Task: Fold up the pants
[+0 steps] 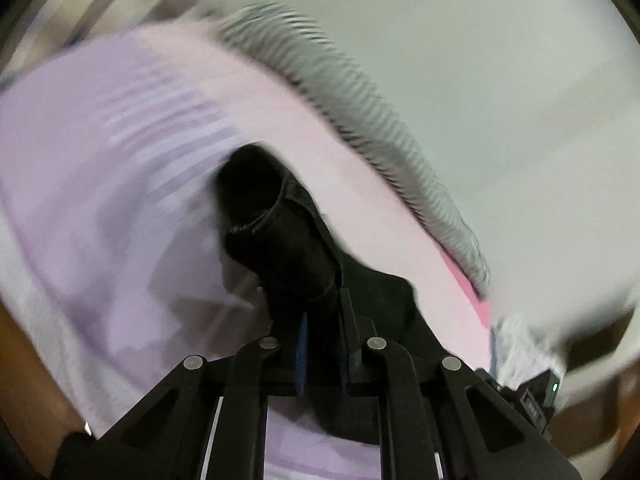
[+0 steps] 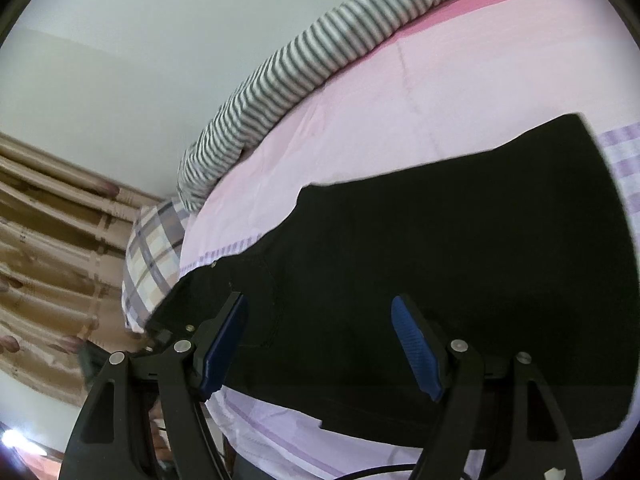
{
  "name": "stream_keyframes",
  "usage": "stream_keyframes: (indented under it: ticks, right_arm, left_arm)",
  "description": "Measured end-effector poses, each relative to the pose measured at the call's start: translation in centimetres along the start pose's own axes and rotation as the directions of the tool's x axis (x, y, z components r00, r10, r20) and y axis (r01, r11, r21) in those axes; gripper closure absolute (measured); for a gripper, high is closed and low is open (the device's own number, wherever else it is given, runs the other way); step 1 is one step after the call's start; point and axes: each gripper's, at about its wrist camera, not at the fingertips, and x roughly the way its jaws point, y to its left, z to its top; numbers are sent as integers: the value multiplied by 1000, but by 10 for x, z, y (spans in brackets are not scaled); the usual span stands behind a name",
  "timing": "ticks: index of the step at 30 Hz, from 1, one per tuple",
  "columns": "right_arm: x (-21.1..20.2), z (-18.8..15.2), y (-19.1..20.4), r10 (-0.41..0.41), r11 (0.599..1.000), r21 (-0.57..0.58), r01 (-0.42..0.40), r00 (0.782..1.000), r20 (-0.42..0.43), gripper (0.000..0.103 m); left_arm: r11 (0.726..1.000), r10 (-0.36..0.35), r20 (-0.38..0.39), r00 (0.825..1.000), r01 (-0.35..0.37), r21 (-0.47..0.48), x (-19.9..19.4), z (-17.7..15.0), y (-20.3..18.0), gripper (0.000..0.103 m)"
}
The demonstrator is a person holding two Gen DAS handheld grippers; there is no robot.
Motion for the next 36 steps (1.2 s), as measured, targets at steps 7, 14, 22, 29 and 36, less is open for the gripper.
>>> stream_keyframes:
  ticks: [7, 14, 22, 29, 36]
  right_arm:
    - [-38, 7, -29, -8, 998, 59, 3, 997, 80, 30]
    - [-59, 6, -66, -8, 989, 151, -11, 992, 126, 30]
    - [-46, 4, -84, 24, 982, 183, -40, 995, 92, 30]
    - [-33, 3, -87, 27, 981, 191, -35, 999, 42, 30]
    - [-23, 3, -85, -2, 992, 125, 4, 1000, -11, 30]
  left_arm:
    - [929, -71, -93, 993, 100, 357, 27, -29, -130, 91]
    - [794, -13, -337, 942, 214, 568, 88, -113, -195, 91]
    - [815, 124, -541, 832, 226, 534, 154, -153, -185, 84]
    - [788, 78, -397, 914, 188, 587, 111, -132, -184, 66]
    - [752, 274, -226, 935, -61, 657, 118, -117, -148, 65]
